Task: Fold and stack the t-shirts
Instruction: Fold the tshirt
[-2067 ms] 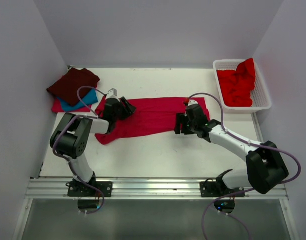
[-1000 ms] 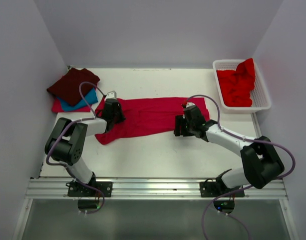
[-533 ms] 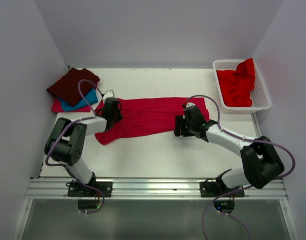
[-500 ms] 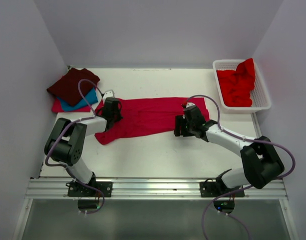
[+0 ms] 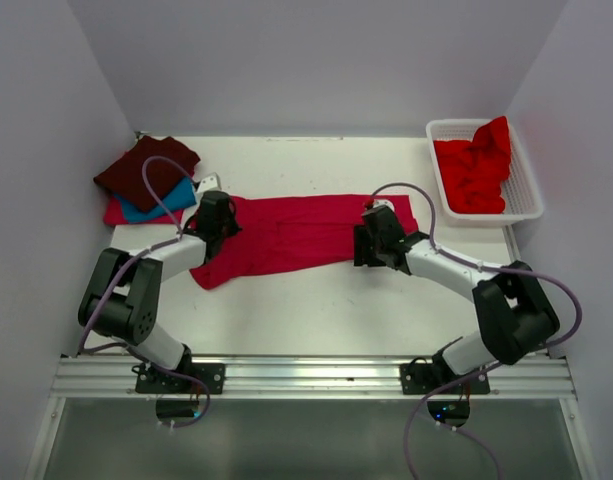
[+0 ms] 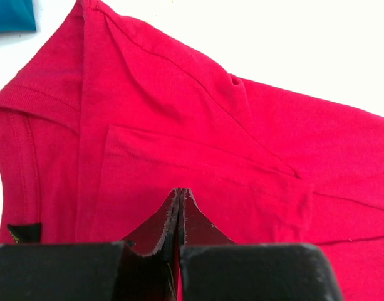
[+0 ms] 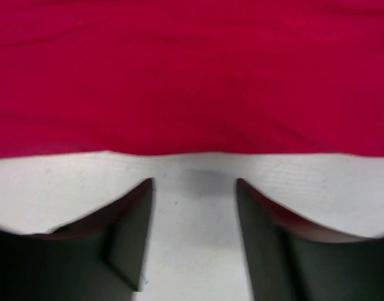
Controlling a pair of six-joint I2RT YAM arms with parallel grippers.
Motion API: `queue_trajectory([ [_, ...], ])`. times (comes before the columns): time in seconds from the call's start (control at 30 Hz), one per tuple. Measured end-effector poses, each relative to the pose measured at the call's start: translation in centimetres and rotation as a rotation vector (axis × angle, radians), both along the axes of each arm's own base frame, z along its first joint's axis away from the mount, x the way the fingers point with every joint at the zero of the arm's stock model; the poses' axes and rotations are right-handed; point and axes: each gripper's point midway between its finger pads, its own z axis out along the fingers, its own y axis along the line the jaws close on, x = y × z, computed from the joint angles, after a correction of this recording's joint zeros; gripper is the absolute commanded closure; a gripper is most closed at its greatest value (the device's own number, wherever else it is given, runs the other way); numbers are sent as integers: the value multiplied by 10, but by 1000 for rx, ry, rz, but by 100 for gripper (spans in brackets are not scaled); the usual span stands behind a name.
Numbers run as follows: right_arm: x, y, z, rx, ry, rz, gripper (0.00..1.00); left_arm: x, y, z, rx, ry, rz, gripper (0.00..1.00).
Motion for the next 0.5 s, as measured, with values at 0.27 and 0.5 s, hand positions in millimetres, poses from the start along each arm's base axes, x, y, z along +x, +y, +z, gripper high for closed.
queue_trajectory([
  [0.27,74,0,-7,-208,-26,-95,100,-19,-2,-14,-35,41,-7,100],
  [0.5,111,-15,-20,-309,-5,-172,100,-31,-2,-22,-38,70,-20,100],
])
